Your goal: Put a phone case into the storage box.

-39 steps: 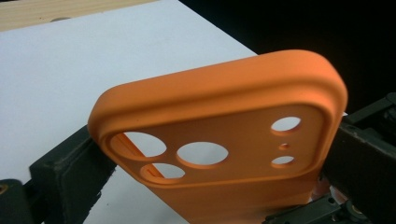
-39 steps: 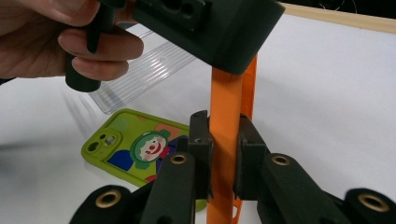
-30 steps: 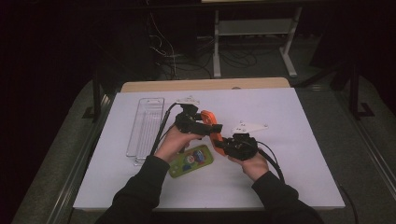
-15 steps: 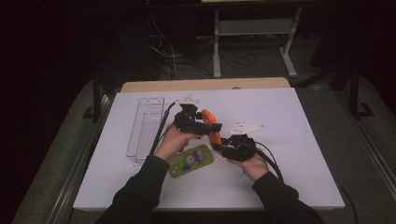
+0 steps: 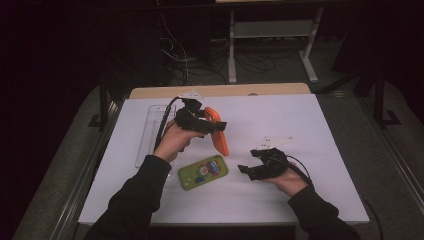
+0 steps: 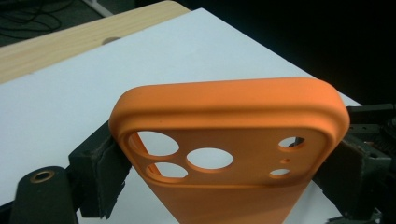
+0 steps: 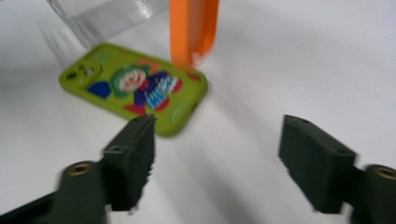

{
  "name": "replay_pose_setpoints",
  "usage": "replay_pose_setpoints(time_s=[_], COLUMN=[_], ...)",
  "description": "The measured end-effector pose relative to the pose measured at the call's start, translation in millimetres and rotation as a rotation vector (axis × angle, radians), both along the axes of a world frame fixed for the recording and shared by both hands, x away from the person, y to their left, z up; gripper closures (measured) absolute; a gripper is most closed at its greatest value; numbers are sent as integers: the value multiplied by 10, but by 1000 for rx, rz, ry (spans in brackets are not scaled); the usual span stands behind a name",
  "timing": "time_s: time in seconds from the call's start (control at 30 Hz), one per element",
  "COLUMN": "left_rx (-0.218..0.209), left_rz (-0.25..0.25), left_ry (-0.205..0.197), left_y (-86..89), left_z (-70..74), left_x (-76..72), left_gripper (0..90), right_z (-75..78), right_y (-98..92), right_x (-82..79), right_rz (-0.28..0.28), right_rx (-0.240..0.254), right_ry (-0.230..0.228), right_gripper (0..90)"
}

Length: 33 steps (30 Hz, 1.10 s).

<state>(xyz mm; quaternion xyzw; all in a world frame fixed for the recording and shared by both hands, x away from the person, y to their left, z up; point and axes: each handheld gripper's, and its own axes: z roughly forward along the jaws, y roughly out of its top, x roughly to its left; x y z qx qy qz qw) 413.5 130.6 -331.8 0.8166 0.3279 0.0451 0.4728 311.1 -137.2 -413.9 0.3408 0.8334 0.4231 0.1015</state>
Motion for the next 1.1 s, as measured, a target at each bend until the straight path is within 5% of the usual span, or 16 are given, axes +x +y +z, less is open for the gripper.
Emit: replay_pose_setpoints(time_s=[0.3,0.5,0.87,1.1], left_rx=[51,74,131,173], left_rz=[38,71,139,191], left_ry=[-29,-48,-94,-109], left_y=[198,338,623,782], left_z=[184,300,512,614], left_x=[80,116,176,249], left_gripper=[136,137,138,138], right_z=[-109,-171,-276,-275], right_y=[-101,-199,-528,-574], right_x=[-110,-185,-314,-326], right_rz=[15,7,-46,-62], right_rx=[-34,-65,-58,-52], right_ry=[-6,-18,-9,-14], right_gripper=[0,0,0,0])
